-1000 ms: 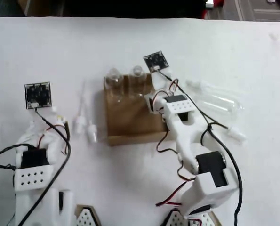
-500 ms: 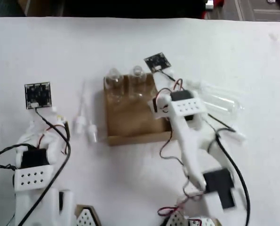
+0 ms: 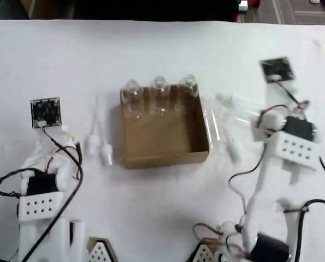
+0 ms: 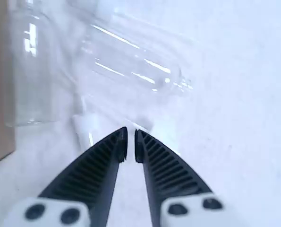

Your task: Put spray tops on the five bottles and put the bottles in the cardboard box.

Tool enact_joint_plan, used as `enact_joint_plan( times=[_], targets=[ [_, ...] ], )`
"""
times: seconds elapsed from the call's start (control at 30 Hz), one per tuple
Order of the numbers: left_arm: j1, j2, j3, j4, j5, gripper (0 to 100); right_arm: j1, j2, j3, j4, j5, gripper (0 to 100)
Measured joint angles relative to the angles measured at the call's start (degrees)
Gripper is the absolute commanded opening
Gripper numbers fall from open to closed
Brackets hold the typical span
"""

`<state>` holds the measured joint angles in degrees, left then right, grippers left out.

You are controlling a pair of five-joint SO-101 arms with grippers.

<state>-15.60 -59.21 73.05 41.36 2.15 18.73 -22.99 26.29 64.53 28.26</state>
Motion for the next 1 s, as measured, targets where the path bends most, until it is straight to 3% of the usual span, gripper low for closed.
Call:
enact_joint_plan(
  times=[0.1,0.23,0.5,0.67,0.8,1.0],
  targets=[
    [-0.1,-0.1,0.7,-0.7,0.0,2,5.1,5.2,-2.1,0.0,0.1,1.8],
    [-0.1,-0.1,0.7,-0.8,0.0,2,9.5,10.7,-5.4,0.0,-9.9,2.3],
    [-0.1,-0.1,1.1,-1.0,0.0,2,11.7,17.7,-8.4,-0.1,-48.0,22.8],
    [-0.1,0.0,1.7,-1.1,0.0,3,10.9,25.1,-8.8,-5.3,-66.3,23.2],
    [-0.1,0.0,1.8,-1.1,0.0,3,9.1,28.9,-8.9,-9.1,-73.4,23.2],
    [-0.1,0.0,1.8,-1.5,0.0,3,7.1,27.2,-9.1,-11.1,-75.8,23.2]
  ],
)
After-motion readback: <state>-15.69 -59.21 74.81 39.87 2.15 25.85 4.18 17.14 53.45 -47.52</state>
